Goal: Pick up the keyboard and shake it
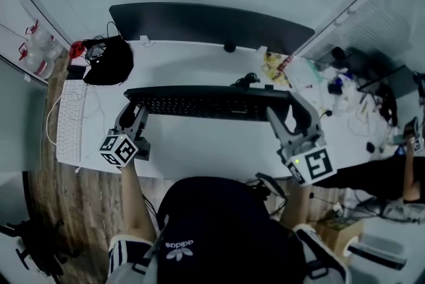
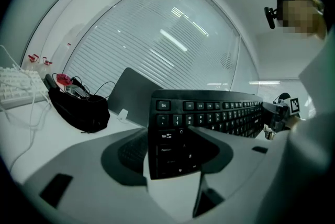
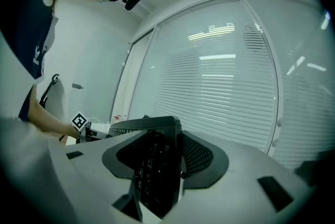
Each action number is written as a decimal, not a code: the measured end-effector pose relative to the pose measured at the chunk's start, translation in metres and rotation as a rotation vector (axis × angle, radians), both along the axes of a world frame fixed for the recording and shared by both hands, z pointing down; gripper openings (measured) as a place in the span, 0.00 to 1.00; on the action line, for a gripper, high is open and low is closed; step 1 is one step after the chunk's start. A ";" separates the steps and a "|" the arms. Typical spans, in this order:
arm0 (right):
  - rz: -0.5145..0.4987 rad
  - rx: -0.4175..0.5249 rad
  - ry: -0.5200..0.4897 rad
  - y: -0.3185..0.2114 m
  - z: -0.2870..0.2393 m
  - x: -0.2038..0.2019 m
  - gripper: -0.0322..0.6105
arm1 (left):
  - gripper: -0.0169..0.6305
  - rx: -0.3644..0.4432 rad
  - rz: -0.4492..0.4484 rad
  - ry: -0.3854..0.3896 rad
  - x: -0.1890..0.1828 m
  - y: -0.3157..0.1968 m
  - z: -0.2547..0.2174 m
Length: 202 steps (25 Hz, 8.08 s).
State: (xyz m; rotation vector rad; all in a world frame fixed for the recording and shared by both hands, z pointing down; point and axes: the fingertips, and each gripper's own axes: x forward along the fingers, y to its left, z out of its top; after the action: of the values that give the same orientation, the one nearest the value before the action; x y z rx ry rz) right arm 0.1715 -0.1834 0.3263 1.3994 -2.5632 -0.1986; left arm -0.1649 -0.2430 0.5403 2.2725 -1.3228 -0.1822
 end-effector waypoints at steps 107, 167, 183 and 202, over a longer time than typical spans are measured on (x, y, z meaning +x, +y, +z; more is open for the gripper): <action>-0.098 0.026 -0.482 0.033 0.049 0.032 0.32 | 0.37 0.560 -0.001 -0.735 -0.004 0.010 -0.290; -0.319 0.120 -0.436 0.058 0.006 0.022 0.26 | 0.37 0.583 -0.012 -0.564 -0.017 0.003 -0.288; -0.301 0.081 -0.425 0.064 0.007 0.025 0.27 | 0.37 0.638 -0.016 -0.511 -0.015 0.019 -0.304; -0.274 0.065 -0.423 0.070 0.011 0.028 0.27 | 0.37 0.614 -0.004 -0.508 -0.012 0.023 -0.297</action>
State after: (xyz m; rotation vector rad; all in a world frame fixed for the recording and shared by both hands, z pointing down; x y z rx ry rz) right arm 0.1993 -0.1131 0.3372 1.2104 -3.1210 -0.0274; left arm -0.1770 -0.2199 0.2436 2.9702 -1.6978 -0.0027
